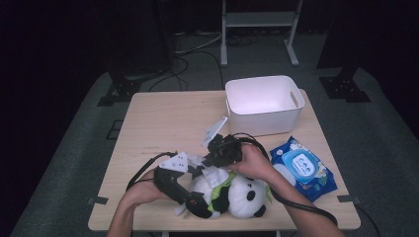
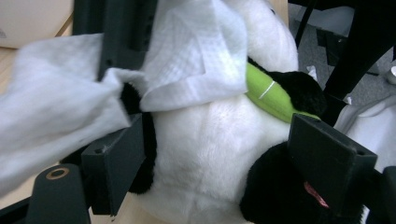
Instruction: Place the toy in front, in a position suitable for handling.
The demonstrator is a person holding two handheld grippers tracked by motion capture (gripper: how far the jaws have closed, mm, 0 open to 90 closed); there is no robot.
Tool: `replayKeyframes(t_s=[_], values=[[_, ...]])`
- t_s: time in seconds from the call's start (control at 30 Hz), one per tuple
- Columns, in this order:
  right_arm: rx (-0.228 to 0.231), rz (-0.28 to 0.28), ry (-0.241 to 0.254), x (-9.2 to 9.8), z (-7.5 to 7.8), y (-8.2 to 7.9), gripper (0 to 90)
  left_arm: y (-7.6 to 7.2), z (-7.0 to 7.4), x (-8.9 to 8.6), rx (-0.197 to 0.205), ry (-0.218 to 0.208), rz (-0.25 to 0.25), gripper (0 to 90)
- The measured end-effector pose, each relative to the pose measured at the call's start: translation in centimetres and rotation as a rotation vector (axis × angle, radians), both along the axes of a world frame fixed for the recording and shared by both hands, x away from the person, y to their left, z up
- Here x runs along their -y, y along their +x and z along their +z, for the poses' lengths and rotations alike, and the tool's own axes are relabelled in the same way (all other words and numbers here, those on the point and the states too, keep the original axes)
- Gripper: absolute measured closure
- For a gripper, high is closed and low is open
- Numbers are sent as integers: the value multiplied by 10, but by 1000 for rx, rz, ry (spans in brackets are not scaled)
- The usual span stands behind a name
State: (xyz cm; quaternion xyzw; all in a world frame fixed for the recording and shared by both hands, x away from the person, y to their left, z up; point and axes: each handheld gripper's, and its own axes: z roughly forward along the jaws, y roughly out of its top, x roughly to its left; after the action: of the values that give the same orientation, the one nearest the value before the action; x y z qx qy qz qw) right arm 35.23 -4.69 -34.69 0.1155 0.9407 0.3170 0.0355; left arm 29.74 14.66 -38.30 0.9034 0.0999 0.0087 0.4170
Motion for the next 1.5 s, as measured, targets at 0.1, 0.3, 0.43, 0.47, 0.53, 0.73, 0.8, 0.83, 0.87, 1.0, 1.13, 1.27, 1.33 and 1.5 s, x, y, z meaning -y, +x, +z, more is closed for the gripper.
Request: replayKeyframes(t_s=[0.1, 0.3, 0.43, 0.47, 0.53, 0.73, 0.8, 0.83, 0.87, 1.0, 1.13, 1.27, 1.33, 1.5], values=[[-7, -14, 14, 0, 1, 2, 809, 1, -1, 0, -5, -2, -2, 181], [-86, 9, 14, 16, 2, -1, 642, 1, -1, 1, 0, 2, -3, 180], [-89, 27, 23, 27, 4, -7, 571, 1, 0, 2, 0, 4, 2, 179], [-84, 31, 26, 29, 4, -8, 554, 1, 0, 2, -1, 4, 2, 179], [-88, 35, 32, 32, 5, -10, 540, 1, 0, 2, -3, 4, 6, 179], [-69, 121, 19, 34, 5, -18, 507, 1, -1, 3, -7, -1, 7, 179], [-71, 157, 8, 33, 4, -21, 476, 1, -1, 3, -8, -1, 8, 179], [-70, 179, -6, 32, 2, -23, 476, 1, 0, 3, -8, -1, 8, 179], [-63, 193, -18, 30, 1, -25, 475, 2, -1, 3, -8, -2, 9, 180], [20, 250, -51, 26, -5, -37, 526, 1, -1, 4, -10, 0, 10, 179], [87, 281, -36, 30, -4, -45, 773, 2, -1, 4, -10, 2, 11, 179], [66, 258, -55, 34, -1, -48, 816, 2, -1, 4, -9, 2, 11, 179], [69, 227, -53, 40, 3, -47, 819, 2, -1, 4, -9, 4, 12, 179], [45, 141, -25, 66, 8, -43, 822, 3, -2, 5, -13, 2, 14, 180]])
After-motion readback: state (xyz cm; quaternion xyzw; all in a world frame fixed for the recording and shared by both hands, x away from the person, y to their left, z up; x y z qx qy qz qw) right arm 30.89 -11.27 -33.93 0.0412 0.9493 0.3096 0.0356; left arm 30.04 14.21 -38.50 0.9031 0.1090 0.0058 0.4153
